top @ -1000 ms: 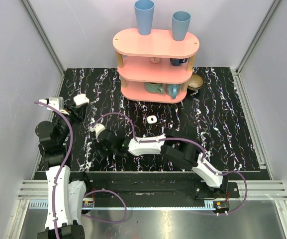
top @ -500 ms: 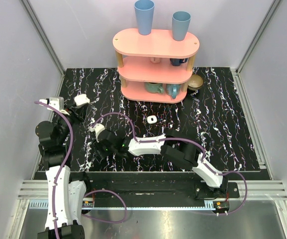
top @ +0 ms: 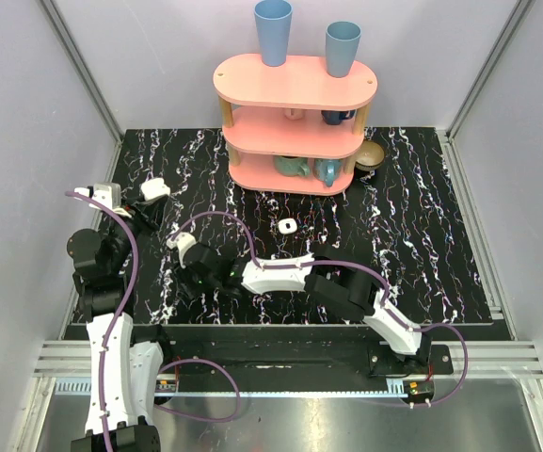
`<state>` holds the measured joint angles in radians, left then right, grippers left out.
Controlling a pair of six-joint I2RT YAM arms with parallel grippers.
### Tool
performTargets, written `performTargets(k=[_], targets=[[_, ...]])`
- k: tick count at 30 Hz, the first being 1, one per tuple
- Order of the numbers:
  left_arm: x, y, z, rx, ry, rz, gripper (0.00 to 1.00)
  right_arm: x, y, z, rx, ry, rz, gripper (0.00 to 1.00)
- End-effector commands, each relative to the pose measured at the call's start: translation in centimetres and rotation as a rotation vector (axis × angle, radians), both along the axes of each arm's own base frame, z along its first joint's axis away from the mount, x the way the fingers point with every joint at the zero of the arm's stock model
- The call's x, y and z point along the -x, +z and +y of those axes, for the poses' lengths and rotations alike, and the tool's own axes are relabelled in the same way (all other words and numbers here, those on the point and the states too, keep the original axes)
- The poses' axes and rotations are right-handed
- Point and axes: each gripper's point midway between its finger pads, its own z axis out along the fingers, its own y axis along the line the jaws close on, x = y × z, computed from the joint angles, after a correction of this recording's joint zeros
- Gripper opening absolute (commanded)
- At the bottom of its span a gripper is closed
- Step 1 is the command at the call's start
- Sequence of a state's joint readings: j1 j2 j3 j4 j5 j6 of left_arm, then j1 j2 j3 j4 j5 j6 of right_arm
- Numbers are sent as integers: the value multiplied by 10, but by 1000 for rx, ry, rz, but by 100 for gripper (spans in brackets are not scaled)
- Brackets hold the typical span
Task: Insert the wireless bluetooth earbuds into the charging case
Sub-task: Pick up the left earbud from the center of the board.
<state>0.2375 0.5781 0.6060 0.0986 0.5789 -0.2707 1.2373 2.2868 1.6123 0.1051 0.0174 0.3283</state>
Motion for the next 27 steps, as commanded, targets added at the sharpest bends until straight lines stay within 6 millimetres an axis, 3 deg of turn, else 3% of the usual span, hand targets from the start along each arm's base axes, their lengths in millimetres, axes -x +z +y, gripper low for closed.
performTargets(k=[1, 6, 7, 15, 27], targets=[[3, 21, -2, -8, -16, -60, 0, -7, 57, 17, -98, 2, -80, 42], [3, 22, -3, -9, -19, -63, 0, -16, 60, 18, -92, -18, -99, 43], [3, 22, -3, -10, -17, -61, 0, -19, 50, 15, -64, -28, -87, 42], [3, 22, -3, -9, -20, -60, 0, -33, 30, 12, -19, -58, -62, 41], [2, 20, -2, -9, -17, -58, 0, -28, 12, 11, 4, -44, -11, 41]])
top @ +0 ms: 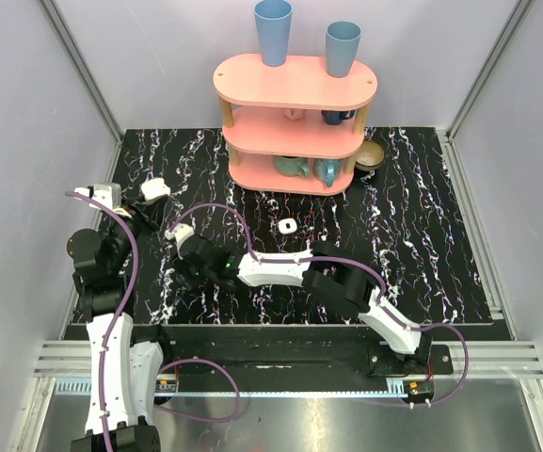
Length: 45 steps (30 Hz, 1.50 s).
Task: Insert the wireless bluetooth earbuds into the charging case
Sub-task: Pick up the left earbud from the center of the board.
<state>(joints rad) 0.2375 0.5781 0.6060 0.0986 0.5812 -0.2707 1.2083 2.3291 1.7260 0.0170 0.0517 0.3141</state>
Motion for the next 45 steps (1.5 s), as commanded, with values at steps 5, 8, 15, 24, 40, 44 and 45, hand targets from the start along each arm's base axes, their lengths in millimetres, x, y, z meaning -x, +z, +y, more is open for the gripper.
performTargets(k=[5, 8, 15, 24, 40, 44, 45], targets=[[2, 19, -3, -9, -18, -56, 0, -2, 3, 7, -13, -4, 7, 41], [2, 19, -2, -7, -17, -56, 0, -3, 5, 6, -11, -5, -1, 41], [2, 18, -3, -7, -18, -53, 0, -3, 1, -10, 47, -21, -6, 38], [2, 18, -3, -5, -20, -52, 0, -10, -10, -21, 106, -56, -27, 38], [2, 17, -3, -3, -20, -51, 0, -27, -14, -35, 171, -156, -75, 30], [1, 16, -3, -2, -23, -46, 0, -28, -14, -35, 181, -168, -80, 23], [2, 17, -4, -3, -25, -49, 0, -28, -14, -35, 182, -168, -80, 21]])
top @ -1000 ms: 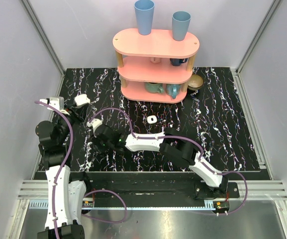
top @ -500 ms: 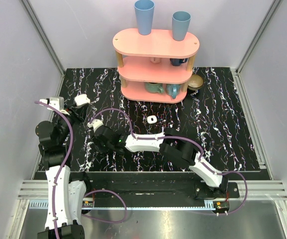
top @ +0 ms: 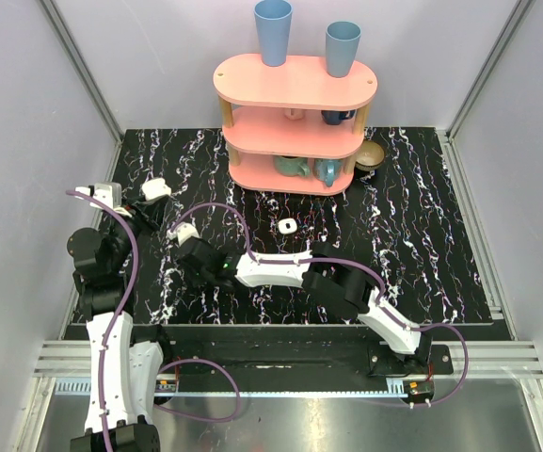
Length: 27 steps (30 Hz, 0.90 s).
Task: Insert the wireless bluetooth earbuds into the charging case
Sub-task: Pick up the left earbud from the center of the board, then insert the left earbud into the left side groove of the charging case.
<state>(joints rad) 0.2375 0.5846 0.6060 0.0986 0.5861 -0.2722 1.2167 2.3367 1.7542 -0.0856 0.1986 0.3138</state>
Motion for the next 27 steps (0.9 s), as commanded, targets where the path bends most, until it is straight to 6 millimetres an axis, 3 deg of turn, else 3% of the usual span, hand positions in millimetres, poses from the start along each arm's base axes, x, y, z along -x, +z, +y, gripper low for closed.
performTargets(k=[1, 9, 12, 15, 18, 19, 21, 23, 24, 25, 26, 27], targets=[[2, 18, -3, -3, -18, -54, 0, -15, -2, -17, 75, -61, -30, 20], [3, 17, -3, -5, -23, -52, 0, -18, 0, -24, 96, -93, -40, 11], [3, 18, -4, -5, -29, -51, 0, -17, 11, -25, 78, -93, -39, 8], [4, 18, -6, -7, -39, -52, 0, -21, 35, -34, 59, -120, -53, 3], [5, 19, -9, -12, -54, -61, 0, -24, 75, -50, -25, -153, -17, 0], [6, 20, -10, -14, -62, -68, 0, -28, 107, -59, -80, -167, -24, 0], [9, 21, -16, -20, -102, -79, 0, -26, 115, -79, -93, -190, -8, 0], [12, 22, -23, -33, -148, -107, 0, -29, 143, -106, -145, -233, -4, 0], [12, 26, -24, -27, -157, -126, 0, -25, 173, -115, -220, -237, 0, 0], [13, 26, -26, -27, -170, -133, 0, -22, 170, -127, -216, -246, 14, 0], [16, 21, -31, -27, -203, -131, 0, -23, 179, -136, -238, -262, 15, 0], [19, 28, -35, -21, -223, -167, 0, -20, 202, -149, -287, -279, 13, 0]])
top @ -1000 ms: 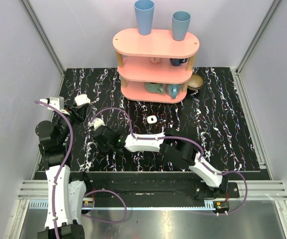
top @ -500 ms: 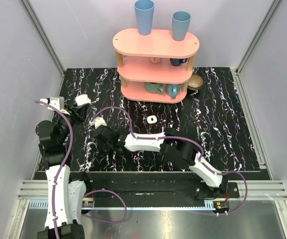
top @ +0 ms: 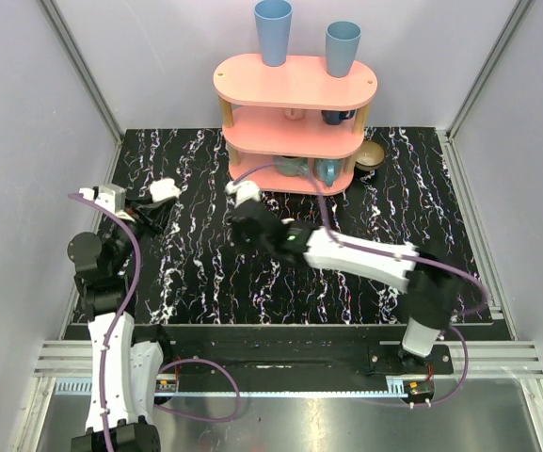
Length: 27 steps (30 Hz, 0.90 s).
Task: Insert the wireless bluetooth earbuds into the charging case
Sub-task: Insert the left earbud into the left side groove of the charging case.
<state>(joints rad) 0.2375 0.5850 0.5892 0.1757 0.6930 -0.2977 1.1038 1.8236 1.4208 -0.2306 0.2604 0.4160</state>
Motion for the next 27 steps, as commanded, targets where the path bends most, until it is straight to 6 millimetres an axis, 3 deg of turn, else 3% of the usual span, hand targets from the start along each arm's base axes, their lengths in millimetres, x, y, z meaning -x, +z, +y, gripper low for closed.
performTargets(k=[1, 2, 6, 7, 9, 10, 19, 25, 27], targets=[[15, 22, -20, -9, -135, -140, 0, 7, 85, -38, -217, -75, -16, 0], [18, 14, -25, -6, -166, -142, 0, 6, 92, -48, -232, -94, -18, 0], [32, 21, -39, -22, -216, -272, 0, 14, 129, -85, -310, -173, -8, 0], [39, 25, -46, -28, -233, -312, 0, 17, 149, -94, -353, -185, -18, 0], [42, 20, -49, -42, -226, -360, 0, 23, 160, -102, -372, -198, -8, 0], [47, 22, -57, -45, -250, -388, 0, 27, 179, -105, -414, -190, -13, 0], [54, 23, -93, -71, -331, -455, 0, 50, 247, -110, -597, -165, 70, 0], [59, 29, -102, -89, -332, -497, 0, 43, 259, -110, -660, -304, 184, 0], [56, 28, -101, -97, -308, -503, 0, 44, 254, -103, -673, -338, 261, 0]])
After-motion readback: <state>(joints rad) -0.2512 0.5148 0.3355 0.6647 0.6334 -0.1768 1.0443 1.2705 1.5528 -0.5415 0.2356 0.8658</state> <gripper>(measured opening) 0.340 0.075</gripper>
